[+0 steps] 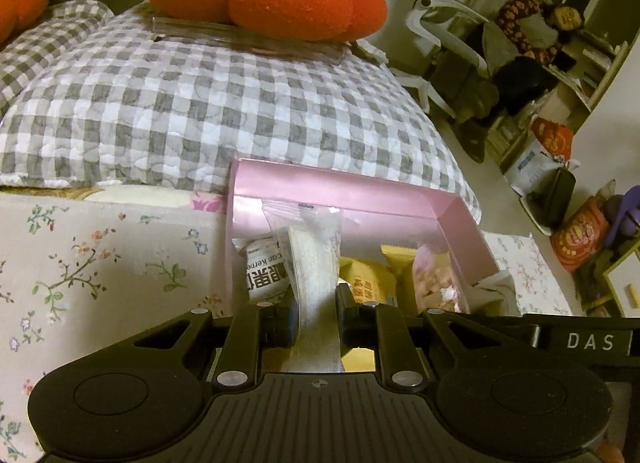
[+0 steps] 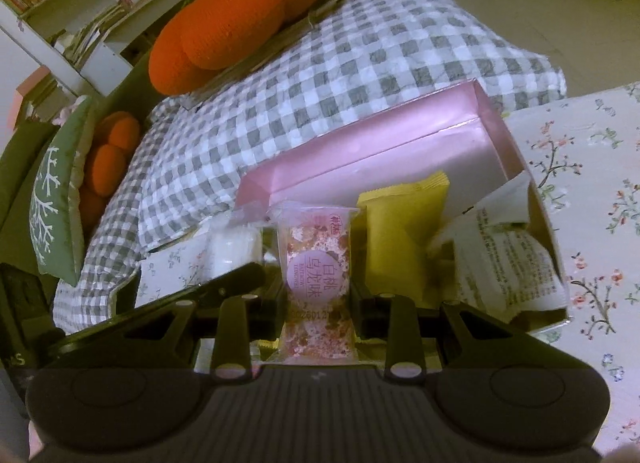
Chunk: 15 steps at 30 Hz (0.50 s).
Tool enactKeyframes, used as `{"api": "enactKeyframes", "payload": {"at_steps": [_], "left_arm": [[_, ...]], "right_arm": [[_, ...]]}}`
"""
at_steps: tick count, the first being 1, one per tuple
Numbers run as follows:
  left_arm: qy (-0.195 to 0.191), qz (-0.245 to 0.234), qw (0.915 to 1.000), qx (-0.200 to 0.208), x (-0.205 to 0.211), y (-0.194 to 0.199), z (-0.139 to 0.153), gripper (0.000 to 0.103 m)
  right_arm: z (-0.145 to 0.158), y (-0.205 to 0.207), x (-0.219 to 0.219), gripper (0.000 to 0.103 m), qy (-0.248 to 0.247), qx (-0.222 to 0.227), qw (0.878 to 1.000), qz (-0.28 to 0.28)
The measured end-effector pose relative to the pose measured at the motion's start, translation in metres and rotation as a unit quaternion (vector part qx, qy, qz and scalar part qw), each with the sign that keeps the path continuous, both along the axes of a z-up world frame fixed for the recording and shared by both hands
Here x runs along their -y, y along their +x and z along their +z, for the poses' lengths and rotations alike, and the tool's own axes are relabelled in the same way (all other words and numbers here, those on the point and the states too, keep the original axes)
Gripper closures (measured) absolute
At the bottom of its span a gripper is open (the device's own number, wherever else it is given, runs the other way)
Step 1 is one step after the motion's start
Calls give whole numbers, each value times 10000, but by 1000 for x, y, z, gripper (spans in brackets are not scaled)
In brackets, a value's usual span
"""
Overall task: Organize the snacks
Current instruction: 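Lower both packets into the pink box and open both grippers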
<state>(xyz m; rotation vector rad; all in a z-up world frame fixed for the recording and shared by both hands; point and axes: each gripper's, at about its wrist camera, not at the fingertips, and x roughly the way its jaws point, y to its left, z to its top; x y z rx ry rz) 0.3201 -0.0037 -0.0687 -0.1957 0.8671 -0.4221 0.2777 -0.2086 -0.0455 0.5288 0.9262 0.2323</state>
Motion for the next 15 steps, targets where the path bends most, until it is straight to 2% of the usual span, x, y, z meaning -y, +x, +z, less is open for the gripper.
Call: {"api": "enactKeyframes", "payload": {"at_steps": [9,12,13,14,15], "left_arm": [[363,-53,9992,157,6,1,-3,83],[467,-172,9985,227,9,-1,2,63],[490,-180,9982,303,10,-2,6,53],[501,-188,9979,367,10,-3,9,48],[490,-203,9977,425,10,-4,14,46]], "right_arm": [[-4,2,-5,72,-211,132,9994,-220],[-1,1,-6,68,-279,194,9991,-254],[1,0,-5,67,-271,224,9990,-283],[2,0,-4,66,-241,248,9989,-320],[4,0,-2,66,-206,269,9987,-373]]}}
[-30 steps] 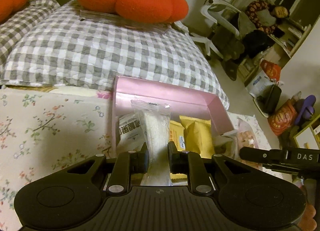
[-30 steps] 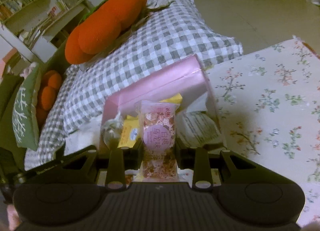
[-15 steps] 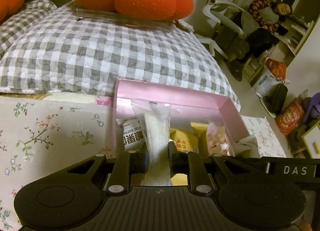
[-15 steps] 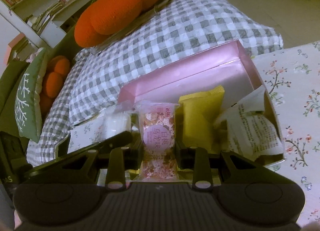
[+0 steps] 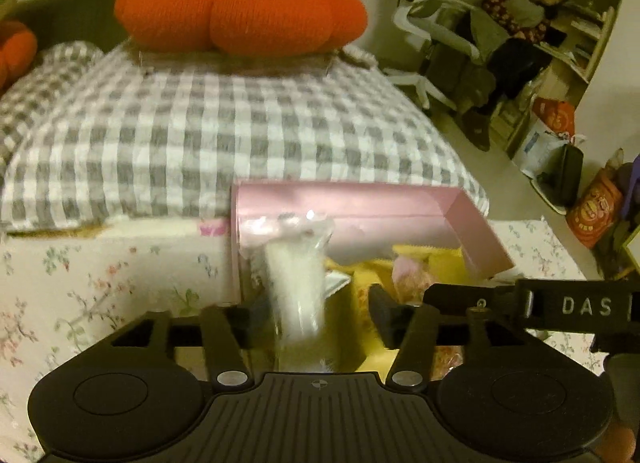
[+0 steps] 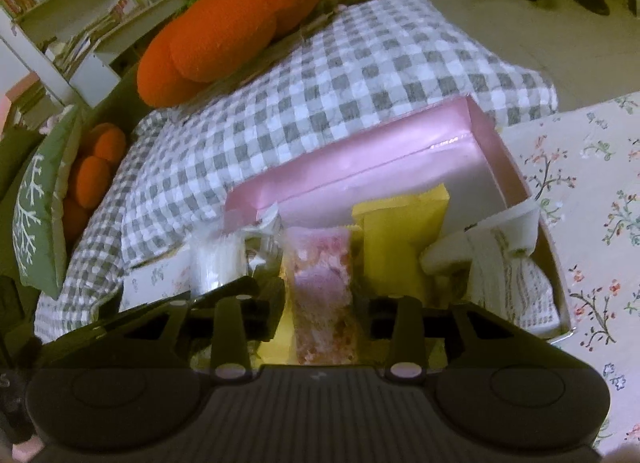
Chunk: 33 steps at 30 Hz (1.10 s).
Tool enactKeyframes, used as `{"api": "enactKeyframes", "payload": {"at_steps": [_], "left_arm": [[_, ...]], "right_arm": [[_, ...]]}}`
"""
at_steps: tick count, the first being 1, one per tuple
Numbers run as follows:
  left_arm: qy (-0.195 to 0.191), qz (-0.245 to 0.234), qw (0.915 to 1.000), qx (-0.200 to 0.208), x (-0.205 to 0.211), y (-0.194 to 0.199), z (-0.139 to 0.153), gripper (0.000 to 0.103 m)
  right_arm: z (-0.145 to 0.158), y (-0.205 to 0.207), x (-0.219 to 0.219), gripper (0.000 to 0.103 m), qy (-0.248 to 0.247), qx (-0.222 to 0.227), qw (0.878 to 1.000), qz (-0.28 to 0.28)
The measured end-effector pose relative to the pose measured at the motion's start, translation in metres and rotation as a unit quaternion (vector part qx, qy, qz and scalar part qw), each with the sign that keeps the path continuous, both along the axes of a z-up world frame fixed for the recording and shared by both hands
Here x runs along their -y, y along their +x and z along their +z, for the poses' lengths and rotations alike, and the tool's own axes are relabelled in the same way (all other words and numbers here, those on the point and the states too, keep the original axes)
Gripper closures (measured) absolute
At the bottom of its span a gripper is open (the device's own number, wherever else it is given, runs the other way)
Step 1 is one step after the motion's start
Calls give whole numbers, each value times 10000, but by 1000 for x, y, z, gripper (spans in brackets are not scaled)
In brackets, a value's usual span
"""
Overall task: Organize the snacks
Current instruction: 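Lower both packets into the pink box and open both grippers, then move both tools back over the remaining snacks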
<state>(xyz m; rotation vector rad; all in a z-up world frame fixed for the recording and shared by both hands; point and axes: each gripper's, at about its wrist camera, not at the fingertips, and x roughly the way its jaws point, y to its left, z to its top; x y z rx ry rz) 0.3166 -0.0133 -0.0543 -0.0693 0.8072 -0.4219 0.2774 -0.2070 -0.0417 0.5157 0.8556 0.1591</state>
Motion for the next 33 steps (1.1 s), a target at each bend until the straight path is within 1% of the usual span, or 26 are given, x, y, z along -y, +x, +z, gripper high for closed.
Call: {"api": "enactKeyframes", "payload": {"at_steps": [2,4,9,13,15,20,24,29,33], "left_arm": [[-78,-6,9999,73,-3,-1,8,41],[-134,39,9998,132,-7,-2,14,37],[-191,189,9996,114,-16,-5,23,35],[-26,311,9995,69,-20,-13,29,34],[2,361,9993,25,-24,-19,33,34],[-215,503,9985,-86,-36,-33,47,34],[-17,451,9988,-187,-33,-49,55,31],[95,219,9989,-401,-19,-81,56,30],[351,43,9976,-593,-4,-105,45,29]], "right_arm": [[4,-1,4,66,4,62,9999,-111],[7,-4,9,66,22,121,9998,-184],[14,-9,18,66,137,151,9995,-239],[19,-14,19,66,130,92,9997,-182],[23,-18,19,63,106,84,9998,-113],[38,-31,17,59,-25,23,10000,67],[46,-44,15,49,-253,-20,9994,220],[47,-63,17,49,-475,-269,9977,401],[48,-80,23,48,-554,-417,9967,433]]}}
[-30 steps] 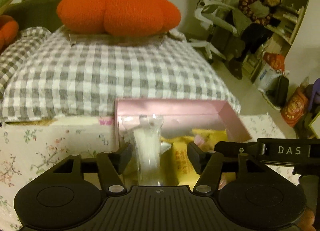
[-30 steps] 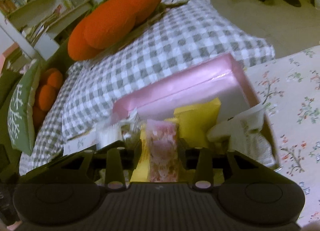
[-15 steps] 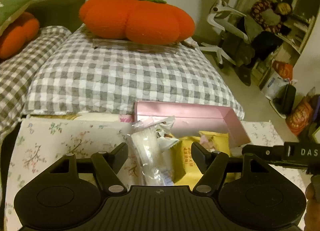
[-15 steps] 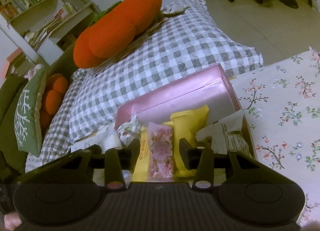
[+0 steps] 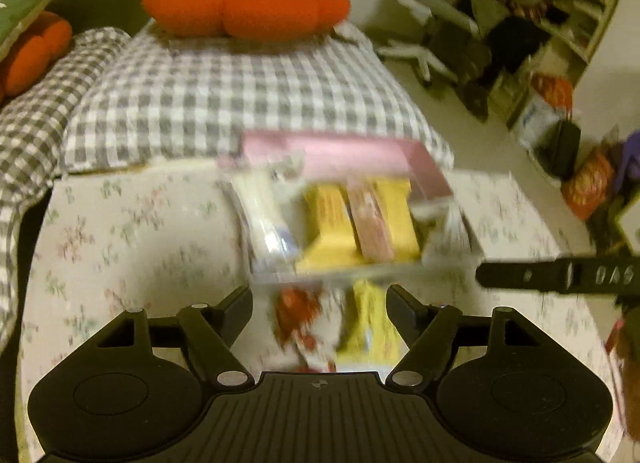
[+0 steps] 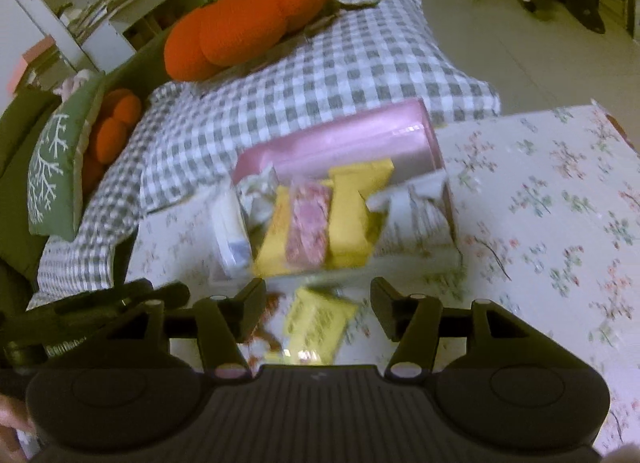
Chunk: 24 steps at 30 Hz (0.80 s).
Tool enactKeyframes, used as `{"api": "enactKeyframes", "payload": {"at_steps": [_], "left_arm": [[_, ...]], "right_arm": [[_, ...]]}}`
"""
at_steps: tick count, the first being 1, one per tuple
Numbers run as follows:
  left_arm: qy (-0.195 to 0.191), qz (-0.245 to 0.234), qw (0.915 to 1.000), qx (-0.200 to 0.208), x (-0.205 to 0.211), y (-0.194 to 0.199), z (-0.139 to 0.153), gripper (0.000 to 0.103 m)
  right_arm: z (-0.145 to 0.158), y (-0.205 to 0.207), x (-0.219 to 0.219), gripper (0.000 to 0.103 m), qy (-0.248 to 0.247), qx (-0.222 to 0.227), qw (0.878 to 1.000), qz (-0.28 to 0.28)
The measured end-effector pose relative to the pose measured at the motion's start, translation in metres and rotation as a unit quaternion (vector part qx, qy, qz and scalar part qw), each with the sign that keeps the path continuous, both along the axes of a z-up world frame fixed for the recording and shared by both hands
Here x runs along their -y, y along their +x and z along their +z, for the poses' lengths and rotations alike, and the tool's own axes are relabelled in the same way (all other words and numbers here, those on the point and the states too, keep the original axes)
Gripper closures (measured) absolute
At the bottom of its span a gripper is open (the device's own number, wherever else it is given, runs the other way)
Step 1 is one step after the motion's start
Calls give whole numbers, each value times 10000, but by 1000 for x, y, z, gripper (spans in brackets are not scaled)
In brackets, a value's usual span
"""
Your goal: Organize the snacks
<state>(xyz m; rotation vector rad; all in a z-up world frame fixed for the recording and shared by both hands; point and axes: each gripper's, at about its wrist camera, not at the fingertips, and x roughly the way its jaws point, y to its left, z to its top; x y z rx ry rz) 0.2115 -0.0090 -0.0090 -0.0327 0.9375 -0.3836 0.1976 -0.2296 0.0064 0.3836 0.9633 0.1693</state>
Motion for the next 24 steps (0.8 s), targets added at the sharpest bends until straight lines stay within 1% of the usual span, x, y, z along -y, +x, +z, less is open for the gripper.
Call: {"api": "enactKeyframes", "payload": {"at_steps": [2,6,11,14,16,19,21,24], "left_arm": [[59,-52,9999,-69,5,-11,-5,29],[72,-196,9996,-171,15,-35,-13,28],[192,-279,9989,-321,17,-48,-28,28],[139,-220,9988,-406,14,-49,-36,28],[181,-212,9986,-444,15,-50,-41,28],[219,-203,9981,-542,19,-51,-48,28],[198,-230,9980,-563,24,-53,-50,28],[270,-349,9975,-555,32,-57,-56,28]], "right_arm": [[2,-10,1,47,-104,-42,9999,37],[4,-28,2,41,-266,-83,9995,162],[-12,-42,5,41,-222,-324,9986,351],[-21,-49,3,41,-473,-415,9960,633],[-25,-55,1,41,-595,-469,9938,813],[-33,-61,-1,41,-953,-508,9887,1041],[-40,-61,-1,41,-1153,-570,9855,1109],[-47,-62,-1,41,-1246,-666,9829,1179]]}}
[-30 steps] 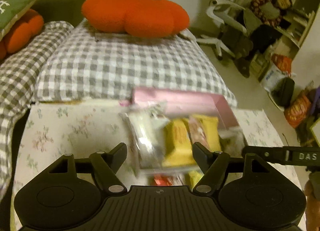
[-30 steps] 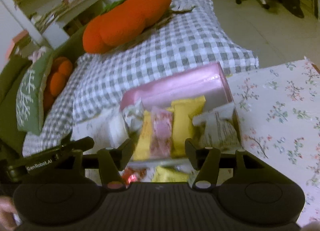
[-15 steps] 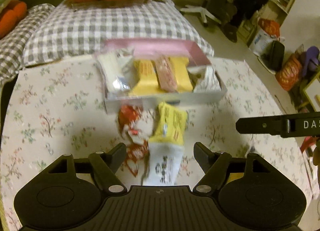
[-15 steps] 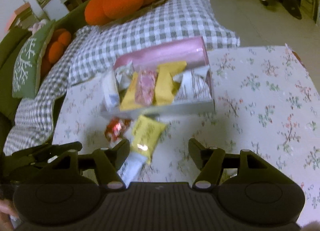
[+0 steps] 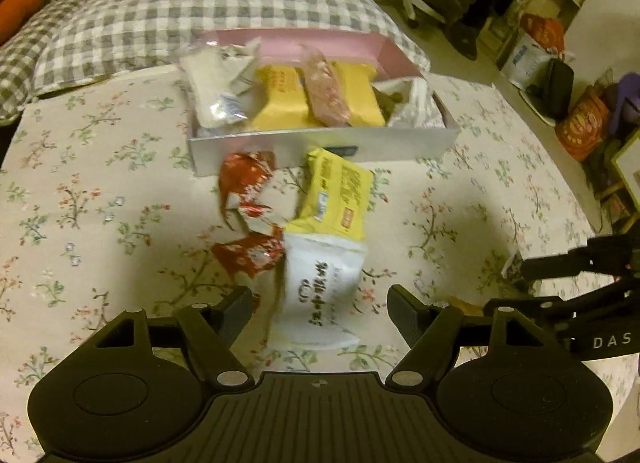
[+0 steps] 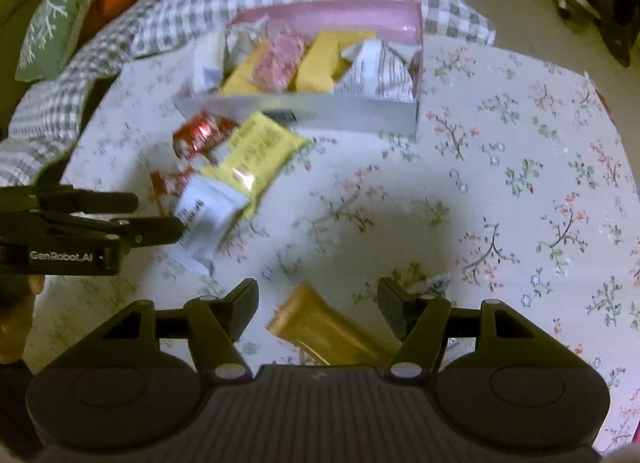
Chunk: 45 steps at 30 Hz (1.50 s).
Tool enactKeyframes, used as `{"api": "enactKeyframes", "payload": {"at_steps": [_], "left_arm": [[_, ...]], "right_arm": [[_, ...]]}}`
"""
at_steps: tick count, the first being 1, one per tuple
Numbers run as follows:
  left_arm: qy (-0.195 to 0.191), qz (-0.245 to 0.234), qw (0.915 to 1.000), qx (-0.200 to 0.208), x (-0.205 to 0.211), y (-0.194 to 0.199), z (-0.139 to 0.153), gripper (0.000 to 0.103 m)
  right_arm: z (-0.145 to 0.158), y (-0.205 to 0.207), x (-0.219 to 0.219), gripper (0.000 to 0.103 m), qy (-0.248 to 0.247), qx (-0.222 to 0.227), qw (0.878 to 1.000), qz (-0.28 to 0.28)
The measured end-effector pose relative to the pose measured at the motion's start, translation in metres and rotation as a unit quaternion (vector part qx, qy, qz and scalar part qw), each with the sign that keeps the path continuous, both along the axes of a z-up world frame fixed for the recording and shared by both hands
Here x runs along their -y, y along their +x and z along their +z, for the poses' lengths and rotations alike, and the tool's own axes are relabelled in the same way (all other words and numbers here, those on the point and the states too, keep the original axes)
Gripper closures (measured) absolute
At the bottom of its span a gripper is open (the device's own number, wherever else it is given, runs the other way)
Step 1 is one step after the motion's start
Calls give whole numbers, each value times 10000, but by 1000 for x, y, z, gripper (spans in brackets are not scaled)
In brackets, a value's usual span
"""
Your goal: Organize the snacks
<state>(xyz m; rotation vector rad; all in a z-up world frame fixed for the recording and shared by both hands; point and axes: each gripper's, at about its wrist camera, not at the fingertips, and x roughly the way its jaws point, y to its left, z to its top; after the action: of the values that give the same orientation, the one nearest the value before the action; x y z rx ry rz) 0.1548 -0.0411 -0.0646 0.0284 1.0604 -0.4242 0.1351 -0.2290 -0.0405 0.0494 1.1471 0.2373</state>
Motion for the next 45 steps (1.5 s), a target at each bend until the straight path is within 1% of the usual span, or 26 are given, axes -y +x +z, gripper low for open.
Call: {"api": "enactKeyframes", "payload": {"at_steps": [5,7,9,14,19,21,24,25,26,27,29,33,39,42,43,44,45], "left_arm": [[132,-137,9998,64,10,-2,-10,28],[117,-122,9999,-17,9,0,-16,28],[99,-55,9999,-104,8,3,-21,28],[122,-121,9999,-15,11,6,-27,28],[401,-301,9987,42,20,5,-38,28],[450,-308,9985,87,21,5,-41,29],[467,-315,9983,143,22,7,-41,34],[473,-318,9982,169,22,8,-41,41],[506,-332,9979,218,22,8,-41,56],[583,-365,9973,271,24,7,-41,57],[585,-399,9972,240,23,7,-40,61],[477,-408,9980,67,22,5,-36,62],[518,-463,9976,65,24,1,-32,62],[483,-442,9978,37,22,1,-29,62],[465,-438,9980,45,22,2,-28,62],[410,-440,9982,49,21,1,-25,62],[366,-447,9983,50,21,1,-24,62]], "right_arm": [[3,-3,0,39,-25,64,9998,178],[2,-5,-1,38,-17,52,9996,292],[-1,-8,-4,38,-135,-3,9986,515],[-12,-11,-14,38,-482,-131,9944,934],[-18,-13,-21,38,-630,-182,9906,1200],[-18,-14,-22,38,-645,-175,9900,1245],[-19,-13,-22,38,-677,-179,9898,1244],[-19,-13,-22,38,-715,-170,9898,1223],[-19,-13,-21,38,-725,-162,9899,1207],[-19,-12,-21,38,-707,-165,9900,1206],[-18,-12,-19,38,-674,-154,9903,1209],[-21,-15,-19,38,-677,-223,9885,1334],[-38,-15,-23,38,-1039,-379,9818,1546],[-40,-12,-18,30,-939,-366,9840,1471],[-41,-11,-16,30,-898,-369,9851,1422],[-40,-10,-16,32,-883,-356,9858,1384],[-40,-9,-16,37,-876,-349,9860,1373]]}}
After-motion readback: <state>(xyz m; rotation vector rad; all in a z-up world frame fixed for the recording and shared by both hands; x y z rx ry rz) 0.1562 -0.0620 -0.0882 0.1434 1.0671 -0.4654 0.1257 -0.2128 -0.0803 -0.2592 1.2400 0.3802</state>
